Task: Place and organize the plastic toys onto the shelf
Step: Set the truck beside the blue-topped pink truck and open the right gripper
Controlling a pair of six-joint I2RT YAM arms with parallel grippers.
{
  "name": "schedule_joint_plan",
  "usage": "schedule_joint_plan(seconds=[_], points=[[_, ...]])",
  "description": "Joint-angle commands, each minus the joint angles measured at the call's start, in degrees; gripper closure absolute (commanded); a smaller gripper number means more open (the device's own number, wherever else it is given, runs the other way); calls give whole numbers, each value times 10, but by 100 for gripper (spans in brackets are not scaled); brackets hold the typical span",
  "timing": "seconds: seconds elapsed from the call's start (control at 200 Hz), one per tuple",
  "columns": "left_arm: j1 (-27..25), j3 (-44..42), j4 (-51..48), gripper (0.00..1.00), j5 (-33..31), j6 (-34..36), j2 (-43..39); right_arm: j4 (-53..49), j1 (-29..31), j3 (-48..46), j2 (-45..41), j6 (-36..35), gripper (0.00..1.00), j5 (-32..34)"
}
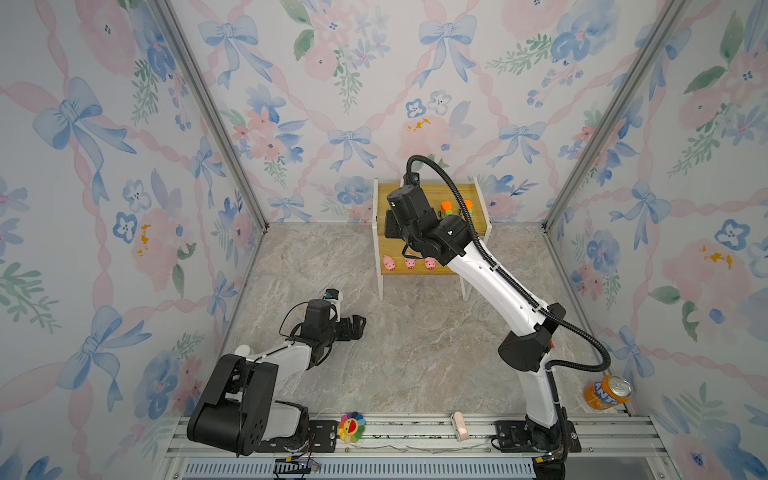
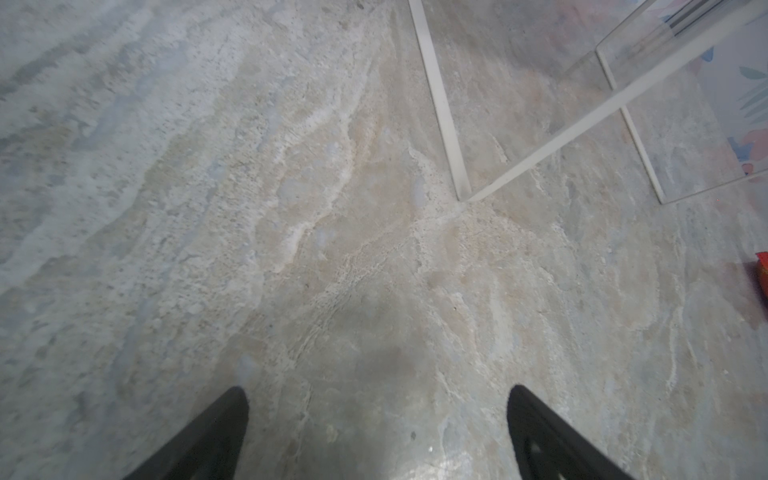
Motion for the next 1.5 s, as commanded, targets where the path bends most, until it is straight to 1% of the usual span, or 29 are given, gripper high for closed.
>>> schedule_joint_plan(seconds=[0.0,0.28,0.355,0.495,0.65,1.19,1.495], points=[[-4,-3,8,2,5,9,1,1,-5,15,8,-11,73,7],[-4,-3,8,2,6,9,1,1,-5,13,7,-11,69,6],[-5,-3,9,2,5,10,1,1,-5,13,7,-12,66,6],[-5,-2,8,2,5,10,1,2,-5,10,5,-13,64,6],[-4,-3,8,2,5,9,2,5,-5,5,2,-13,63,6],[-4,-3,8,2,5,9,1,26,-1,-35,-34,-23,53,7],[-5,-4,9,2,6,10,0,28,1,-72,-71,-26,51,9]])
